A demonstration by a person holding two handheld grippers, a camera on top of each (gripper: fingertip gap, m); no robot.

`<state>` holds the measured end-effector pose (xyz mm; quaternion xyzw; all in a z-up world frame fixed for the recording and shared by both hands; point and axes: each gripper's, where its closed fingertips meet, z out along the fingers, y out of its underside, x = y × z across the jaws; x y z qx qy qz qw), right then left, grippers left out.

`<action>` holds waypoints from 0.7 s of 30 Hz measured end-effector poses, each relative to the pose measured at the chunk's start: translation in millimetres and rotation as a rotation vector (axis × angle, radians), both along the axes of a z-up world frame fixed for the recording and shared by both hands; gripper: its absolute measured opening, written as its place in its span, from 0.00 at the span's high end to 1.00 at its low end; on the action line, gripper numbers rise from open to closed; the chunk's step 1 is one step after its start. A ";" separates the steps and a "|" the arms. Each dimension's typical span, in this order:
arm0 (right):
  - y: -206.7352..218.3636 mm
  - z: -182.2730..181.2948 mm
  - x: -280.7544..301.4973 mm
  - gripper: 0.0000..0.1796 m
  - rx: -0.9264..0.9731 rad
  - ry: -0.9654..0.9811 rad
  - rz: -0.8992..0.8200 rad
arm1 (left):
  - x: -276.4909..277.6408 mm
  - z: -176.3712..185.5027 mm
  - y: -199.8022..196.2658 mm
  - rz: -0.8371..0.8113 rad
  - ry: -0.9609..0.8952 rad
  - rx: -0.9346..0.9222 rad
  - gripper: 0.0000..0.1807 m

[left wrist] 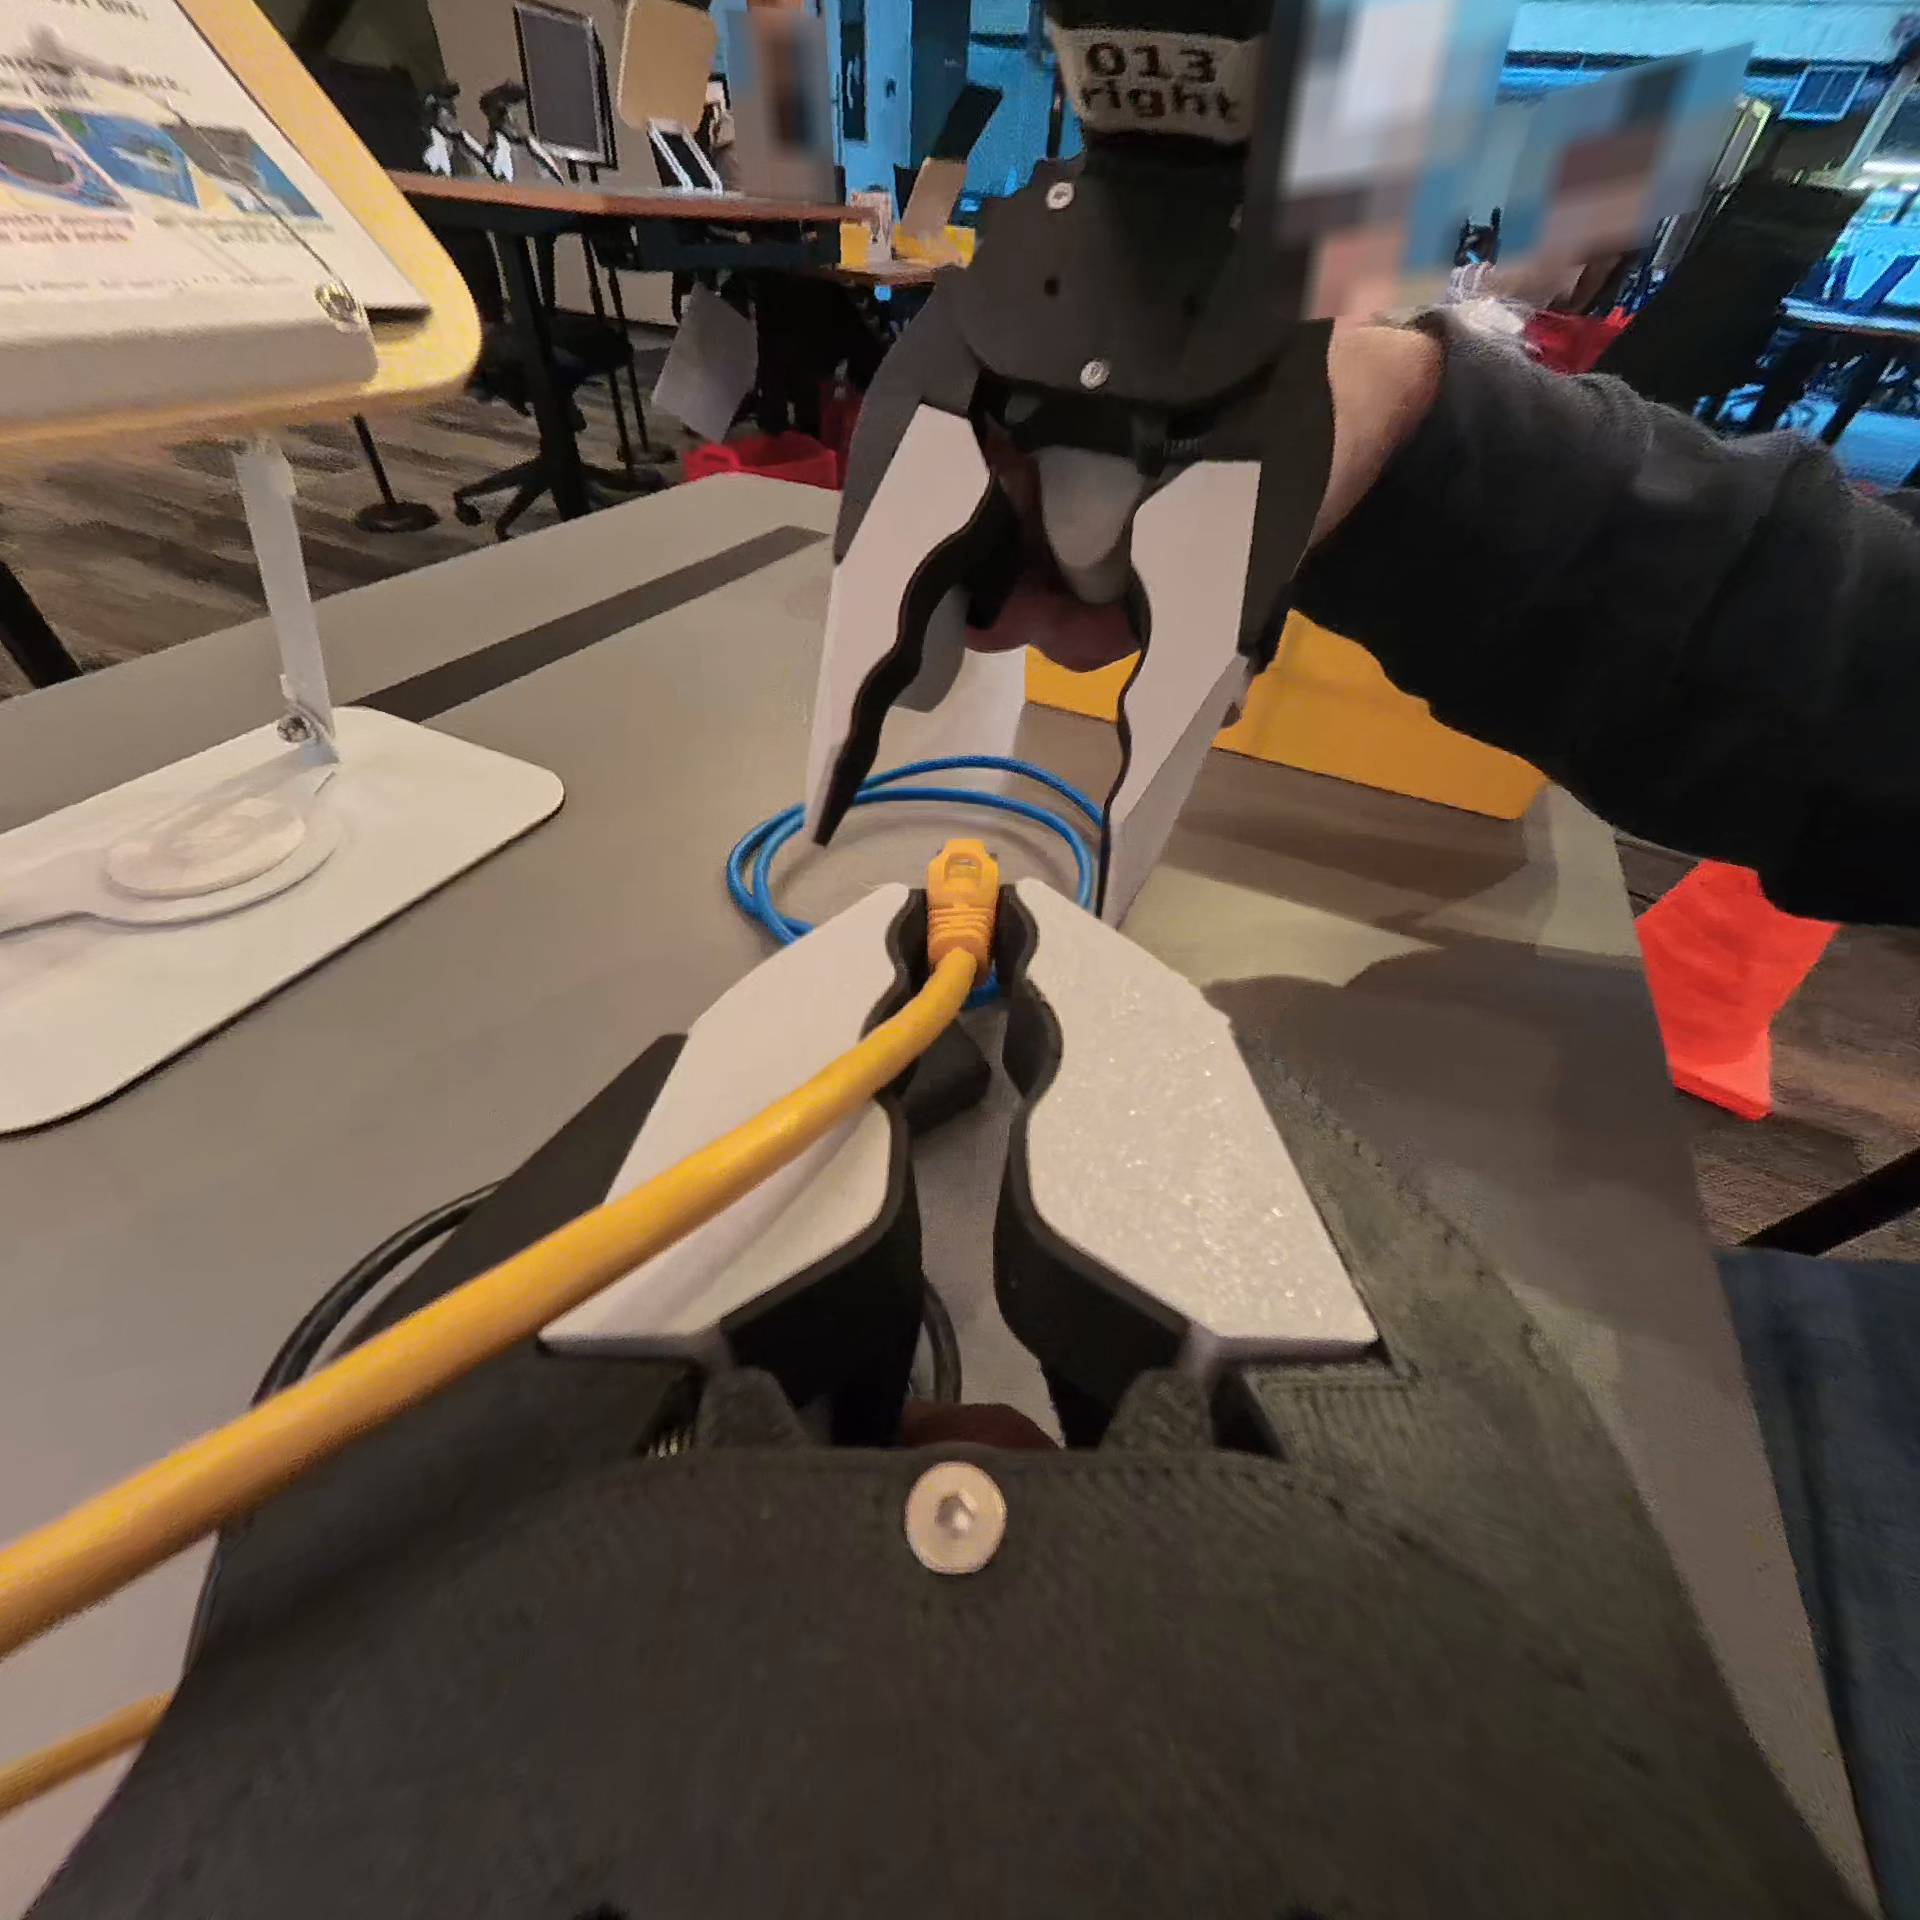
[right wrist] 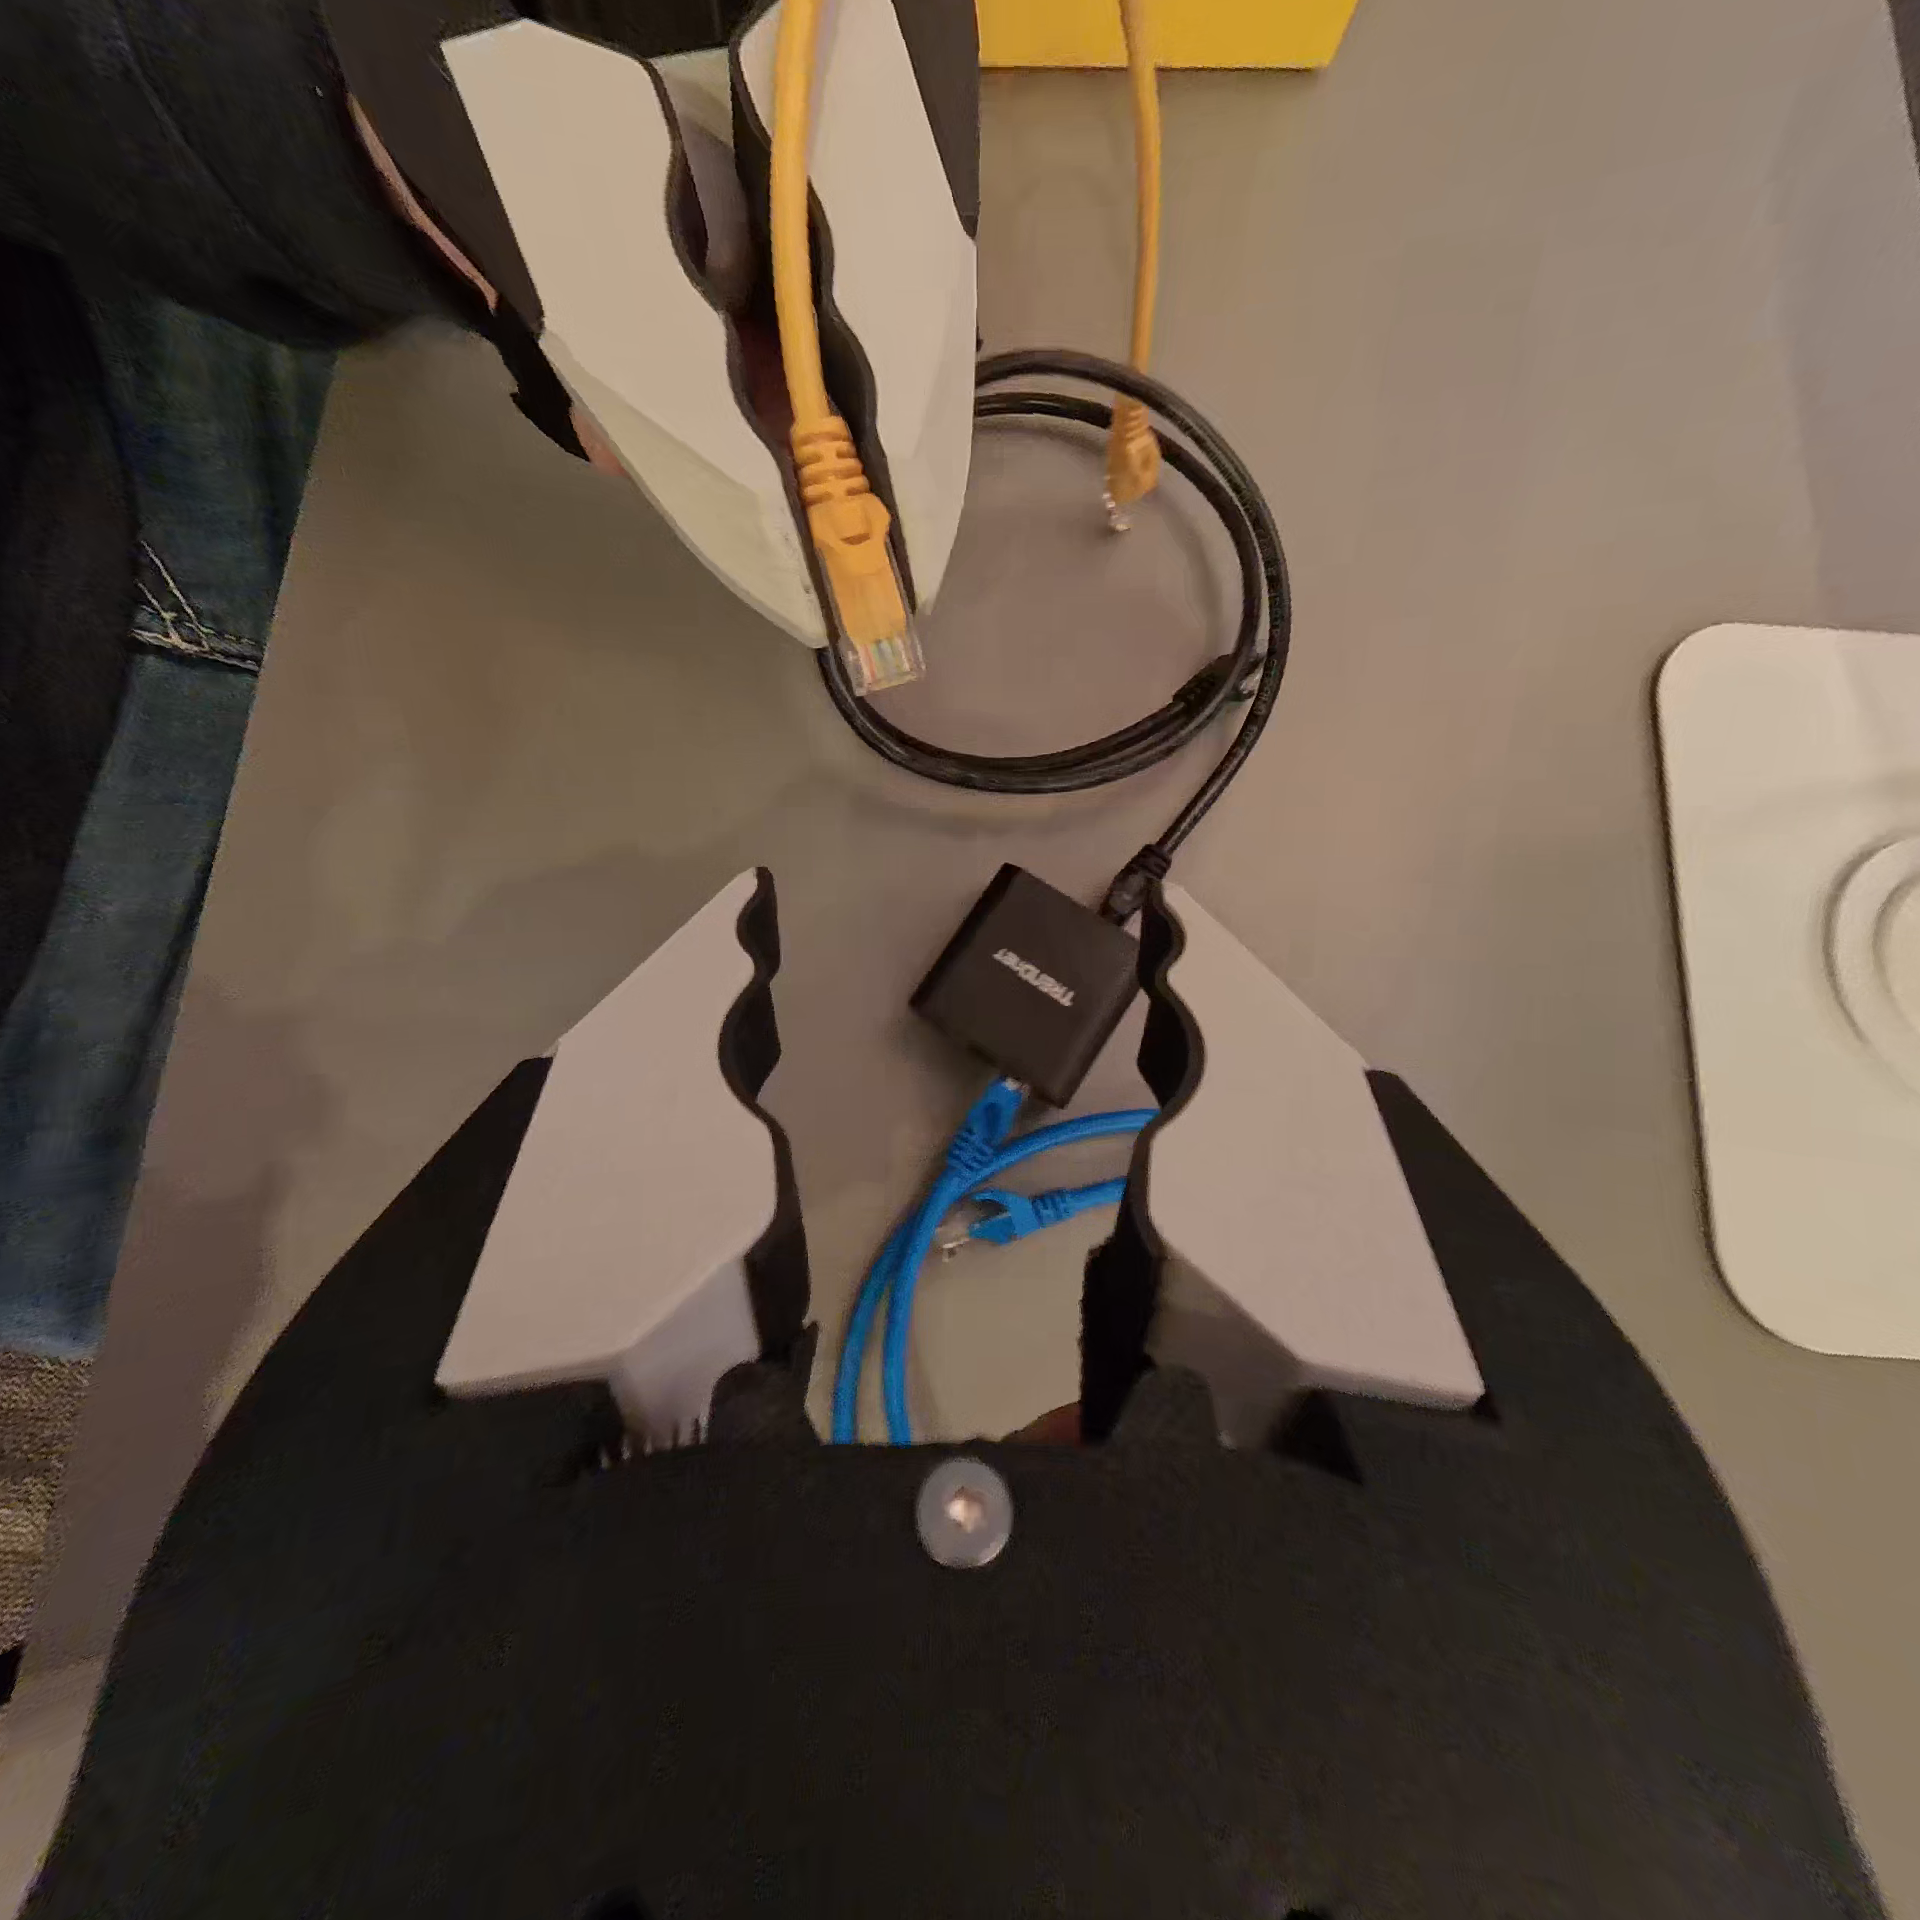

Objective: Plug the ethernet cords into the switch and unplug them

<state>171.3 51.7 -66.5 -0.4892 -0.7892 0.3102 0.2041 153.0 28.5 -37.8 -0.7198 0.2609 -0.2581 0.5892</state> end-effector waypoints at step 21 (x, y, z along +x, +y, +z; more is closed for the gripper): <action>6.2 -32.6 -3.0 0.67 -0.141 0.152 -0.156 | -25.9 -14.6 0.1 0.019 -0.048 -0.106 0.93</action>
